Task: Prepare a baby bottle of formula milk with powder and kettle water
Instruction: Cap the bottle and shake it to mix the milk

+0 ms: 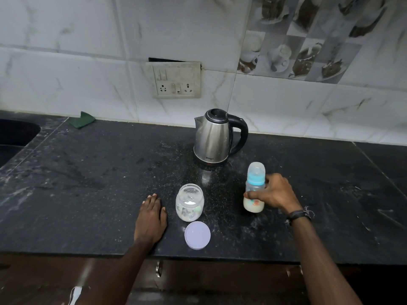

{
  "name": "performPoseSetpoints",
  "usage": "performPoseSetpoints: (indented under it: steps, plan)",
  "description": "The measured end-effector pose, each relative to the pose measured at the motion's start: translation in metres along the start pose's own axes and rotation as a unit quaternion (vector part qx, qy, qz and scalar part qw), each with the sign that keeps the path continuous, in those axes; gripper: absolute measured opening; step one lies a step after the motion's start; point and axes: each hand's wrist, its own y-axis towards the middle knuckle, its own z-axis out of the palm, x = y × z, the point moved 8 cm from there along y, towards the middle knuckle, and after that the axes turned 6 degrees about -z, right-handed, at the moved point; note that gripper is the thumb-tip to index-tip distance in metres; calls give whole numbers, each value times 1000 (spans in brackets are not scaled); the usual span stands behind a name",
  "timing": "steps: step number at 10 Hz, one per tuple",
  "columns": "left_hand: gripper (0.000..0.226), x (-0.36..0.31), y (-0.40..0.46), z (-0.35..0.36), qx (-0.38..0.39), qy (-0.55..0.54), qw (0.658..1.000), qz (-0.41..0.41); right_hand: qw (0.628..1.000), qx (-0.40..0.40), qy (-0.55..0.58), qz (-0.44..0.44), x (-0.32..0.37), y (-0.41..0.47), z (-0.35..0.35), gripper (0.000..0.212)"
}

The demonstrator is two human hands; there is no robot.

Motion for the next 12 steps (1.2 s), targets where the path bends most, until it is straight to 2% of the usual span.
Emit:
performPoseSetpoints:
  steps: [1, 2, 3, 4, 5, 6, 7, 8, 9, 10, 11, 12]
  plan:
    - [64, 0, 0, 0, 1, 4, 1000, 0, 999, -34, 9, 12, -2, 1, -6, 51]
    - [64, 0, 0, 0, 0, 1, 1000, -1, 1000, -11, -19, 16, -3, 0, -1, 57]
    - [64, 0, 0, 1, 2, 2, 1000, -1, 999, -33, 13, 6, -2, 2, -4, 50]
    - [62, 2, 0, 2, -1, -4, 1000, -2, 999, -16, -30, 11, -1, 0, -2, 55]
    - [61, 1, 1, 1, 1, -3, 1000, 1, 1000, -24, 11, 4, -1, 1, -2, 49]
    - [61, 2, 1, 3, 3, -3, 1000, -2, 999, -19, -42, 29, -4, 0, -3, 60]
    - [62, 1, 1, 2, 1, -1, 1000, -1, 999, -31, -10, 23, -4, 0, -3, 56]
    - [63, 0, 0, 2, 5, 1, 1000, -4, 1000, -7, -18, 20, -2, -1, 0, 66]
    - [63, 0, 1, 0, -3, 1, 1000, 0, 997, -31, -65, 37, -4, -2, -4, 67]
    - [63, 0, 1, 2, 3, 0, 1000, -3, 999, -9, -26, 31, -2, 0, -4, 64]
    - [63, 0, 1, 0, -3, 2, 1000, 0, 997, -12, -69, 45, -4, -1, -7, 66]
    - [63, -1, 1, 0, -2, 3, 1000, -1, 999, 0, -36, 32, -2, 1, -6, 67]
